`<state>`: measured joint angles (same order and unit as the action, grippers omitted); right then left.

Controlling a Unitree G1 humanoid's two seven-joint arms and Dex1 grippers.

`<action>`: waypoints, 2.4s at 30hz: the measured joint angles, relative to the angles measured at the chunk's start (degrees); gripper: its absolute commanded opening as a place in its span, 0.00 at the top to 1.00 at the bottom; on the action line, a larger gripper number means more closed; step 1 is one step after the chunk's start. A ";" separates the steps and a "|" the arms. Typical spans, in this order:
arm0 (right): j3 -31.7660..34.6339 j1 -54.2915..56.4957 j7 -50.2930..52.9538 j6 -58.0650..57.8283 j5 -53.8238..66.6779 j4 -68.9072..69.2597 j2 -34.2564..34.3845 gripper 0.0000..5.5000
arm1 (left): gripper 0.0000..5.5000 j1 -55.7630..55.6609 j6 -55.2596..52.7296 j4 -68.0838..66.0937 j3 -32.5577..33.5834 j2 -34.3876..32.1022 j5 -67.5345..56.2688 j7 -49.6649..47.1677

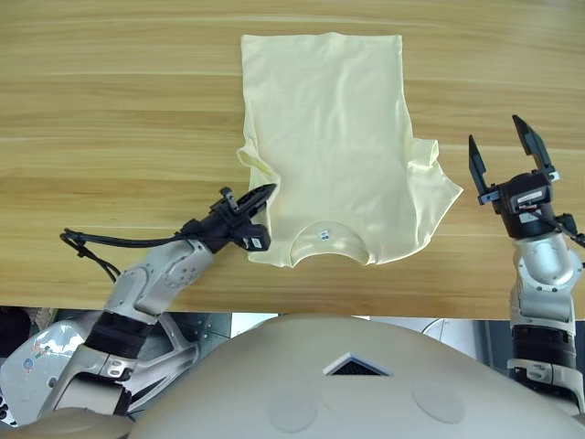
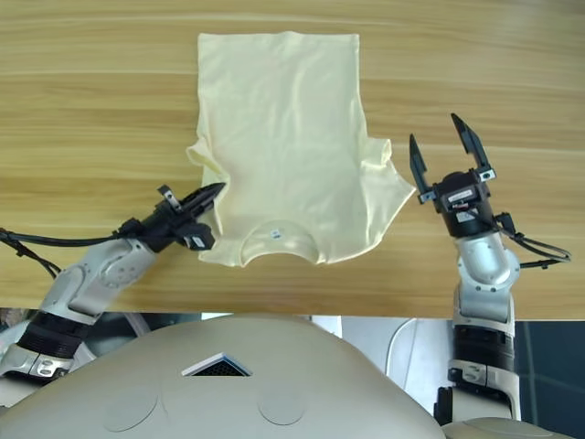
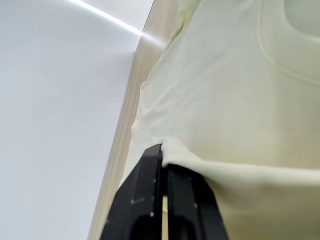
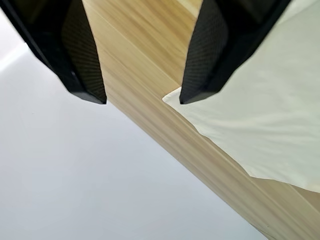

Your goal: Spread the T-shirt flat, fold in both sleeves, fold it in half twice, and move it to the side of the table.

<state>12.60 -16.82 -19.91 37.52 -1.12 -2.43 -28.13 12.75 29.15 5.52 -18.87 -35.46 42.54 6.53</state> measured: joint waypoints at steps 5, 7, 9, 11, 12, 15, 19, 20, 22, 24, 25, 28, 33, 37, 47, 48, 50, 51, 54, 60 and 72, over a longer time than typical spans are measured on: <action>-0.32 0.05 0.00 0.03 -0.04 0.01 0.07 0.51 | 0.86 -2.14 -0.67 -2.04 -1.03 1.73 0.09 0.01; -0.36 0.05 0.00 0.02 -0.04 0.02 0.07 0.51 | 0.80 -2.87 -1.55 -2.95 -1.03 2.24 0.57 -0.03; -0.36 0.05 0.00 0.03 -0.04 0.02 0.07 0.51 | 0.75 -3.04 -1.84 -3.44 -1.09 2.34 0.62 0.22; -0.36 0.05 0.00 0.02 -0.05 0.04 0.07 0.51 | 0.69 -3.01 -1.88 -3.55 -1.37 2.29 0.58 0.65; -0.38 0.05 0.01 0.02 -0.05 0.06 0.08 0.51 | 0.67 -2.89 -1.84 -3.54 -1.61 2.29 0.52 1.09; -0.80 0.05 0.03 -0.03 -0.14 0.30 0.20 0.51 | 0.57 -2.33 -1.81 -3.53 -1.90 2.13 0.38 1.64; -1.06 0.05 0.07 -0.24 -0.16 0.58 0.23 0.51 | 0.46 -1.97 -1.76 -3.36 -1.87 2.00 -0.20 1.69; -1.13 0.06 0.08 -0.32 -0.17 0.65 0.23 0.51 | 0.44 -1.78 -1.76 -3.16 -1.29 2.27 -0.39 1.16; -1.30 0.10 0.13 -0.66 -0.19 0.73 0.23 0.51 | 0.40 -1.62 -2.75 -2.39 1.63 3.59 -2.20 -1.76; -1.33 0.11 0.48 -0.82 -0.22 0.74 0.26 0.51 | 0.40 -2.19 -3.69 -2.14 4.21 4.19 -2.50 -4.09; -1.33 0.10 0.85 -0.84 -0.23 0.73 0.26 0.51 | 0.40 -2.53 -4.26 -2.17 4.77 4.18 -2.44 -4.81; -0.92 0.01 1.39 -0.81 -2.43 0.89 -0.01 0.51 | 0.40 -2.65 -4.35 -2.09 5.90 4.45 -2.44 -5.97; 9.85 -7.13 4.88 1.47 -18.73 4.56 -8.90 0.51 | 0.40 -2.78 -4.41 2.88 10.70 6.34 -7.25 -8.42; 13.22 -18.38 9.10 -0.18 -36.64 0.65 -14.54 0.51 | 0.40 -4.65 -7.31 3.64 16.10 9.86 -10.67 -12.34; 1.85 -15.14 12.47 -2.55 -41.49 -2.17 -16.04 0.51 | 0.40 -7.89 -10.71 -0.13 21.27 12.44 -11.46 -16.79; 0.25 -13.03 13.38 -3.05 -42.32 -3.00 -16.04 0.51 | 0.40 -7.88 -10.70 -0.12 21.31 12.45 -11.46 -16.79; -2.92 -9.18 15.52 -4.22 -44.26 -4.37 -15.86 0.51 | 0.40 -7.81 -10.70 -0.11 21.37 12.49 -11.46 -16.77; -4.63 -7.32 16.78 -4.82 -45.44 -4.97 -15.79 0.51 | 0.40 -7.77 -10.70 -0.09 21.32 12.54 -11.45 -16.73; -8.47 -3.89 20.27 -6.31 -47.48 -6.98 -15.85 0.51 | 0.40 -7.46 -10.69 0.02 20.68 12.73 -11.45 -16.23; -12.79 -1.92 24.25 -7.84 -48.43 -8.56 -17.66 0.51 | 0.40 -6.67 -10.71 0.22 19.98 13.10 -11.45 -15.85; -18.22 0.28 28.57 -9.15 -48.24 -11.35 -20.55 0.70 | 0.40 -6.59 -10.76 0.21 19.05 13.78 -11.44 -15.74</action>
<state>-5.63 -16.54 8.66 28.38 -49.36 -13.78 -48.69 6.17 18.39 5.73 0.18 -21.68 31.10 -9.21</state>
